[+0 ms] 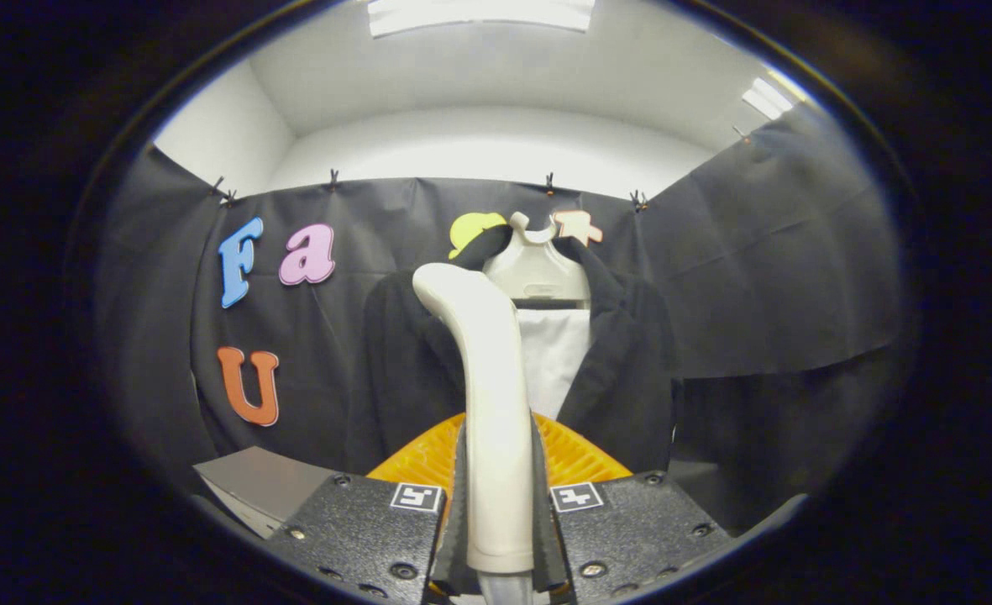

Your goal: Iron the clothes twice with a garment steamer, once on the left side and once on the right side.

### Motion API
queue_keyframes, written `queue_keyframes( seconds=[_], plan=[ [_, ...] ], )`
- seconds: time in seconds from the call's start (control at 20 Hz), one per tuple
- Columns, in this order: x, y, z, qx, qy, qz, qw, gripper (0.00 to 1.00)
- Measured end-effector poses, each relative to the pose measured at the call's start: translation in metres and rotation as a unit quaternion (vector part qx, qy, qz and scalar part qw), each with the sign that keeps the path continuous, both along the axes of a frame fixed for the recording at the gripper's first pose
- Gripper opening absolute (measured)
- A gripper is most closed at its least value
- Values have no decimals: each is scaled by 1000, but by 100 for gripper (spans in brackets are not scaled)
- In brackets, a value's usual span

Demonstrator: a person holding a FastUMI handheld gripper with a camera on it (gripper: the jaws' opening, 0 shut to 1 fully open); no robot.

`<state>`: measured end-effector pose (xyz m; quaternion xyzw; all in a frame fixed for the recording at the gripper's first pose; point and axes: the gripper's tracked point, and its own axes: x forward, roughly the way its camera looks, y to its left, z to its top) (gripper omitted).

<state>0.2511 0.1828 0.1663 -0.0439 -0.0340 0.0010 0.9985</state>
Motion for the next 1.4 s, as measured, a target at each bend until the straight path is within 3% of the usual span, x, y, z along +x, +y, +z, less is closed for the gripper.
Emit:
queue_keyframes(
  seconds=[0.95, 1.4],
  plan=[
    [-41, -33, -143, -73, 74, -63, 993, 34],
    [-65, -48, -245, -101, 159, -75, 979, 34]
  ],
)
